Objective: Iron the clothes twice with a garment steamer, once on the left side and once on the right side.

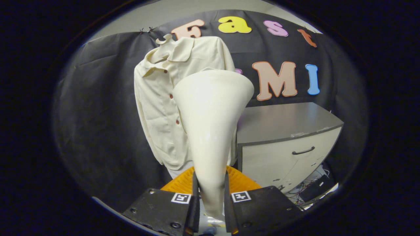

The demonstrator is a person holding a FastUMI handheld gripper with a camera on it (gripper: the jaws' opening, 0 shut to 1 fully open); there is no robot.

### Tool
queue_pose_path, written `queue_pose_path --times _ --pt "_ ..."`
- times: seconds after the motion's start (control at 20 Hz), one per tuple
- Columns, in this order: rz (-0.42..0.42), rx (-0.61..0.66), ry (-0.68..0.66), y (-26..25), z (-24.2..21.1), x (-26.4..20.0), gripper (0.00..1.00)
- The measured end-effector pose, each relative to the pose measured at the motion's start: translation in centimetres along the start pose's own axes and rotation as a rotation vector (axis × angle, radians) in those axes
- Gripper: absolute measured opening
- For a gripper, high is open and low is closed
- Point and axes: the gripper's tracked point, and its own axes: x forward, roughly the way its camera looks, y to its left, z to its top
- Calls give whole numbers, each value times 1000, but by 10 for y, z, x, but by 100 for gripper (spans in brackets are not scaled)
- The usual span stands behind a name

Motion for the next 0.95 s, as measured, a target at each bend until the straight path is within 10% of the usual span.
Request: queue_pose_path --times 0.95 --pt "89 -23 -83 -82 -8 -81 30"
